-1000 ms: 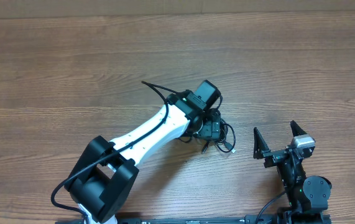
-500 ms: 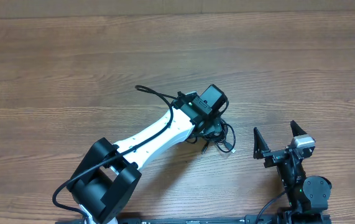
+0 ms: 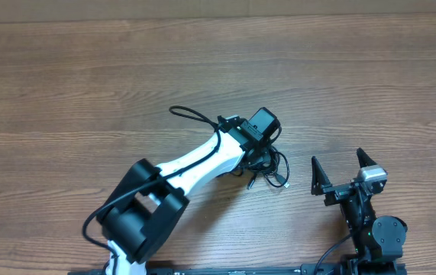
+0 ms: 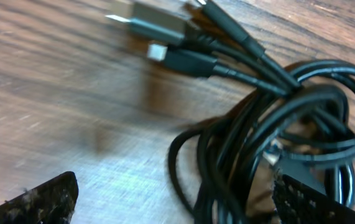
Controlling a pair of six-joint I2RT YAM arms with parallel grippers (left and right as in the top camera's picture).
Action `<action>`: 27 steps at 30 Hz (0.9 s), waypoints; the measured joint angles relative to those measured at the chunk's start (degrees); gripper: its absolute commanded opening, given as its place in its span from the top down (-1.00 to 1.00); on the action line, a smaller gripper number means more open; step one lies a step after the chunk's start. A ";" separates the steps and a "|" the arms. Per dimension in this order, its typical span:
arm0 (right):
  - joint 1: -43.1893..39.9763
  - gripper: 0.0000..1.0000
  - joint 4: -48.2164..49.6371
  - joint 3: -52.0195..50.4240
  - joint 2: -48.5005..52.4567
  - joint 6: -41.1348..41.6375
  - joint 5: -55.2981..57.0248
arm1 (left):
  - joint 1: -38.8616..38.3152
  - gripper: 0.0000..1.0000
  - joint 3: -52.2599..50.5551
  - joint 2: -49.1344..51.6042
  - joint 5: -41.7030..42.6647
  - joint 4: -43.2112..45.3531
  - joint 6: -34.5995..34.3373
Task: Untangle cables
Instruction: 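Lower the left gripper and grasp the black cable bundle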
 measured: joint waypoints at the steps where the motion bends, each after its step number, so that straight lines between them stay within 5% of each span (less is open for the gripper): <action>1: 0.02 -1.00 0.00 0.00 0.00 0.02 0.02 | 0.00 -0.99 0.00 0.85 0.02 0.66 -0.13; 16: 0.02 -1.00 -0.02 0.00 0.00 0.07 0.02 | 0.00 -1.00 0.07 2.56 0.20 0.37 -0.17; 20: 0.02 -1.00 -0.02 0.00 0.00 0.02 0.00 | 0.00 0.14 0.07 2.56 0.28 0.46 -0.37; 25: 0.00 -1.00 -0.04 0.00 0.00 0.02 0.02 | 0.00 0.91 0.07 2.64 0.39 0.44 0.26; 27: 0.00 -1.00 -0.02 0.00 0.00 0.04 0.00 | 0.00 0.91 0.07 2.64 0.42 0.50 0.76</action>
